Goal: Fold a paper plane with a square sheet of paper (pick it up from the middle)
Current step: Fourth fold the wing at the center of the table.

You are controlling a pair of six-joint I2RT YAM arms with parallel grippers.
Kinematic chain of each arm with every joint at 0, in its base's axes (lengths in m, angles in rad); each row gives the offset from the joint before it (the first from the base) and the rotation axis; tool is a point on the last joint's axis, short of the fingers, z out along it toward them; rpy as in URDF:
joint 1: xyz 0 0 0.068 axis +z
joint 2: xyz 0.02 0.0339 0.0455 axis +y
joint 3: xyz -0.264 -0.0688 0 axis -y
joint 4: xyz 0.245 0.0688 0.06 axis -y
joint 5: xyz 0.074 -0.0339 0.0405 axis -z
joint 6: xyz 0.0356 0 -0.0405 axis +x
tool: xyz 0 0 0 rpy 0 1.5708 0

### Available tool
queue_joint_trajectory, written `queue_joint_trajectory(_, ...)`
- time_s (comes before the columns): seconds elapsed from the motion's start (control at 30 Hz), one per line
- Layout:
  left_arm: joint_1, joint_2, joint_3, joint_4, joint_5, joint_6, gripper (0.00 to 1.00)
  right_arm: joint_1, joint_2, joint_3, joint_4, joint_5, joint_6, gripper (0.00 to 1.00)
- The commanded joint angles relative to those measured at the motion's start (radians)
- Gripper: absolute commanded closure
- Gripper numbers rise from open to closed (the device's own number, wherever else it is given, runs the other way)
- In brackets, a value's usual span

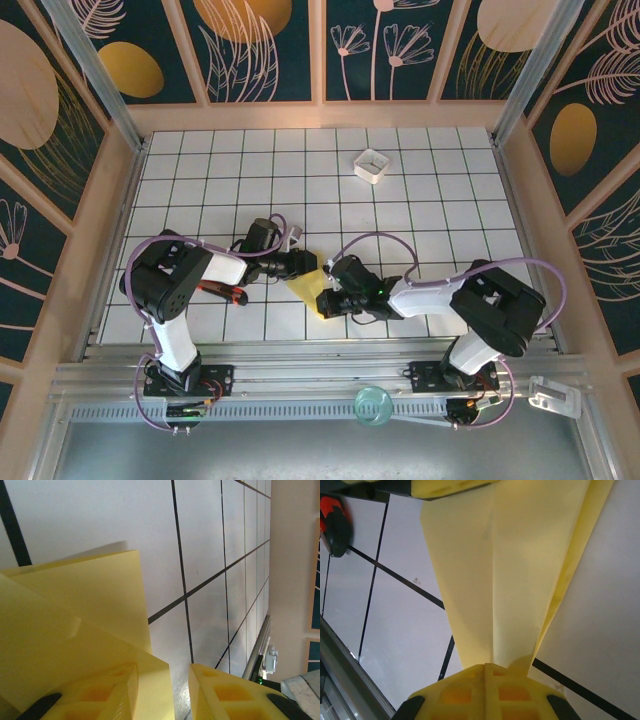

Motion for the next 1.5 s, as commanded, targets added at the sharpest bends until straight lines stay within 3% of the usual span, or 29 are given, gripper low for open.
queue_joint_trajectory(0.0, 0.010, 0.024, -0.022, -0.124, -0.077, 0.038, 0.66, -0.002, 0.026, -0.031, 0.028, -0.010, 0.016, 0.99)
queue_joint_trajectory(0.37, 0.010, -0.011, 0.035, -0.143, -0.059, 0.018, 0.65, 0.006, 0.038, -0.087, -0.041, 0.036, 0.059, 1.00)
queue_joint_trajectory(0.6, 0.010, -0.105, 0.083, -0.181, -0.054, -0.002, 0.60, 0.014, 0.043, -0.103, -0.051, 0.051, 0.090, 1.00)
queue_joint_trajectory(0.8, 0.010, -0.198, 0.026, -0.171, -0.050, -0.048, 0.60, 0.016, 0.045, -0.105, -0.048, 0.058, 0.103, 1.00)
queue_joint_trajectory(1.0, -0.016, -0.272, -0.097, -0.128, -0.053, -0.127, 0.74, 0.016, 0.045, -0.103, -0.056, 0.063, 0.101, 1.00)
queue_joint_trajectory(1.2, -0.070, -0.218, -0.109, -0.131, -0.041, -0.154, 0.91, 0.014, 0.041, -0.105, -0.062, 0.069, 0.101, 1.00)
queue_joint_trajectory(1.47, -0.119, -0.150, -0.095, -0.136, -0.034, -0.179, 1.00, 0.015, 0.038, -0.102, -0.065, 0.075, 0.099, 1.00)
